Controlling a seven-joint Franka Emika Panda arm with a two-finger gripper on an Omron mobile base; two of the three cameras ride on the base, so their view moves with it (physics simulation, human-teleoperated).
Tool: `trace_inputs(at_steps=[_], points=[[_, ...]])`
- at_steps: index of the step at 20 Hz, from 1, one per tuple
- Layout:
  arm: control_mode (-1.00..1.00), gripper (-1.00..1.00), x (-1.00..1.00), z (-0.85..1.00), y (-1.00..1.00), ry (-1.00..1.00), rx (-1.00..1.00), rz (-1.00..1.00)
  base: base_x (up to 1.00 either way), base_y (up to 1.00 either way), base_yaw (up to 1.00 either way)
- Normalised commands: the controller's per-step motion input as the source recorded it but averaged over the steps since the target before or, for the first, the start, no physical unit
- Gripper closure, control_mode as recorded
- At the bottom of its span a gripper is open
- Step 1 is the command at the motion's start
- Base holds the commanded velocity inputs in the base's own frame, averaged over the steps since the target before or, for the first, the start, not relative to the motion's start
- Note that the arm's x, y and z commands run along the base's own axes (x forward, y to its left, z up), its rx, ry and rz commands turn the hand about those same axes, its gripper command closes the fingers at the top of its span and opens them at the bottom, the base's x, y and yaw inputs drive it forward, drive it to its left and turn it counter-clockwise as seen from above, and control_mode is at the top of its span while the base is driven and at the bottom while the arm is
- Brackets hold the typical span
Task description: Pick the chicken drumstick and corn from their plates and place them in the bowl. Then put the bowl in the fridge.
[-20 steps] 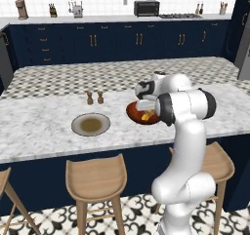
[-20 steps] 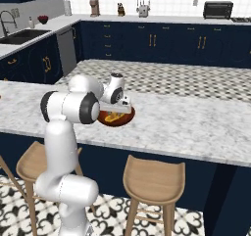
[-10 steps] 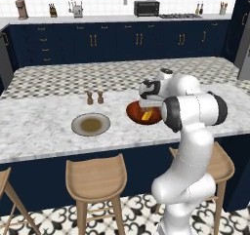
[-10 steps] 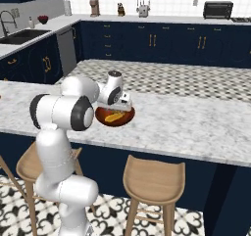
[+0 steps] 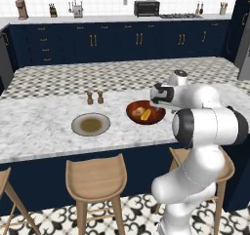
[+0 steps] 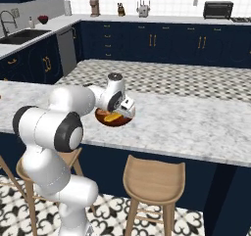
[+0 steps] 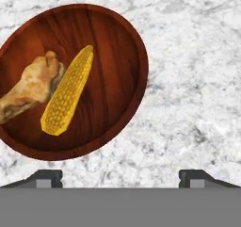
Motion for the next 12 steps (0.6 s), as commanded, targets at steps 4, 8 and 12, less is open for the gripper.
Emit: trace_inputs(at_steps=[4,8,12], points=[[-1.00,-1.00,-0.12,-0.15,-0.40,0.00,0.08,-0.25,0.00,0.00,0.00],[-1.00,-1.00,0.06,-0.41,-0.29,-0.01,0.20,-0.04,0.00,0.00,0.00],[-1.00,-1.00,0.36,-0.22,-0.11,0.00,0.21,0.02,0.00,0.00,0.00]])
